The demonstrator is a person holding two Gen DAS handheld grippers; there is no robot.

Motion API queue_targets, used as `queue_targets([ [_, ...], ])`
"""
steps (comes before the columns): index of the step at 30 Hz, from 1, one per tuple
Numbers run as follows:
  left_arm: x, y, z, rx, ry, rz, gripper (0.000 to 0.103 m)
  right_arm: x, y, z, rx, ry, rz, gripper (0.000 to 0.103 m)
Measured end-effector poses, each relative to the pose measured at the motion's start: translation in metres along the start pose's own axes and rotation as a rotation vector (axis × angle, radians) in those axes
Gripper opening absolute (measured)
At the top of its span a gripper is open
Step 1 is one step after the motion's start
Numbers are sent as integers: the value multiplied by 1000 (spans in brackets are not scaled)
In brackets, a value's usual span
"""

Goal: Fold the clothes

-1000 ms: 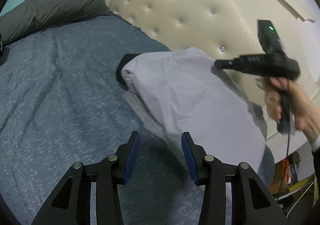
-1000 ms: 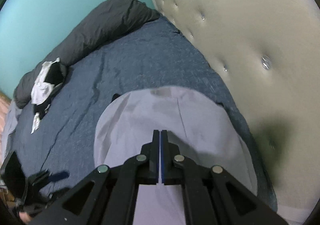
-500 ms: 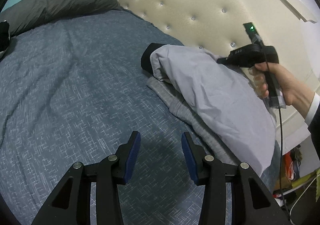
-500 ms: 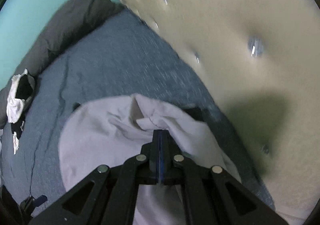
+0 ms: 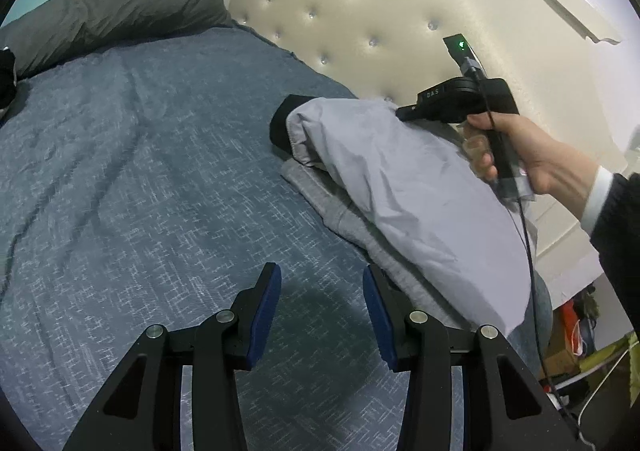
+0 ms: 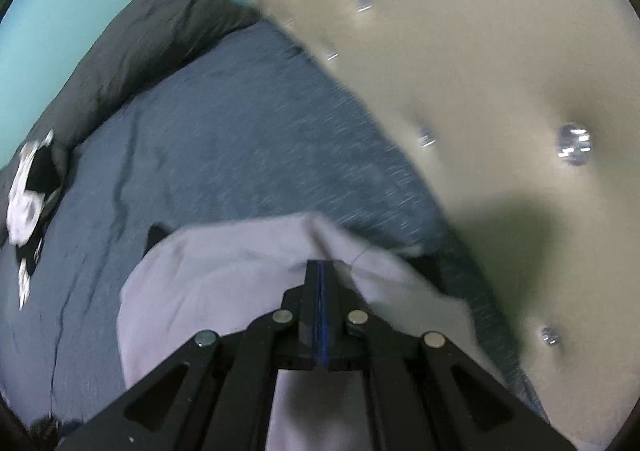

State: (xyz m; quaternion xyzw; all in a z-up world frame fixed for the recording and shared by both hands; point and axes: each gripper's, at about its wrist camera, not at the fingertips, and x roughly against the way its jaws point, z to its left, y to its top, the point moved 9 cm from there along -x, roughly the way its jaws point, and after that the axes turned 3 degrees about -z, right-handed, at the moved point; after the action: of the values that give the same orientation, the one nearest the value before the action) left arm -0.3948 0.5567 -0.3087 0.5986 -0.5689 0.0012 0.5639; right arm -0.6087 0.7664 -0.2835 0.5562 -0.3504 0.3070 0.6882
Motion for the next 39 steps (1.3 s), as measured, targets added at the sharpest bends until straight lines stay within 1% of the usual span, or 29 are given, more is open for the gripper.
queue_targets([
  [5,2,0,5,2,6,-3,47,24,14,-25,-47,-9,-68,0],
  [8,2,1,4,12,0,-8,47,40,13,-29,-43,48,-83,0],
  [11,3,0,-2,7,-9,-9,47,54,6,-16,44,118,-95,0],
  [14,2,-3,-5,4,-12,-2,47,53,-6,-4,102,158,-66,0],
  [16,2,-5,-7,4,-11,2,47,43,-13,-11,105,110,-30,0],
  [18,3,-7,-8,4,-11,5,47,35,-16,-28,57,59,-7,0],
  [19,4,-7,-8,1,-11,6,47,36,-15,-35,34,50,-13,0],
  [21,7,-8,-8,-4,-7,8,47,39,-11,-46,-12,44,-44,0],
  [24,9,-7,-5,0,0,6,47,51,-11,-48,-3,46,-67,0],
  [25,10,-7,-3,7,1,4,47,56,-11,-46,-1,63,-75,0],
  [27,13,-6,-2,22,0,-1,47,68,-16,-36,13,131,-94,0],
  [28,14,-6,-3,24,0,-3,47,72,-21,-30,27,161,-92,0],
  [29,15,-6,-4,24,0,-4,47,70,-26,-25,52,165,-69,0],
  [31,17,-8,-7,24,-1,-1,47,65,-38,-22,92,130,-22,0],
  [33,20,-9,-11,25,-2,1,47,60,-50,-30,84,82,14,0],
  [36,29,-11,-17,19,-4,0,47,71,-58,-41,33,77,-9,0],
  [39,37,-12,-22,12,-1,0,47,87,-68,-47,21,76,-31,0],
])
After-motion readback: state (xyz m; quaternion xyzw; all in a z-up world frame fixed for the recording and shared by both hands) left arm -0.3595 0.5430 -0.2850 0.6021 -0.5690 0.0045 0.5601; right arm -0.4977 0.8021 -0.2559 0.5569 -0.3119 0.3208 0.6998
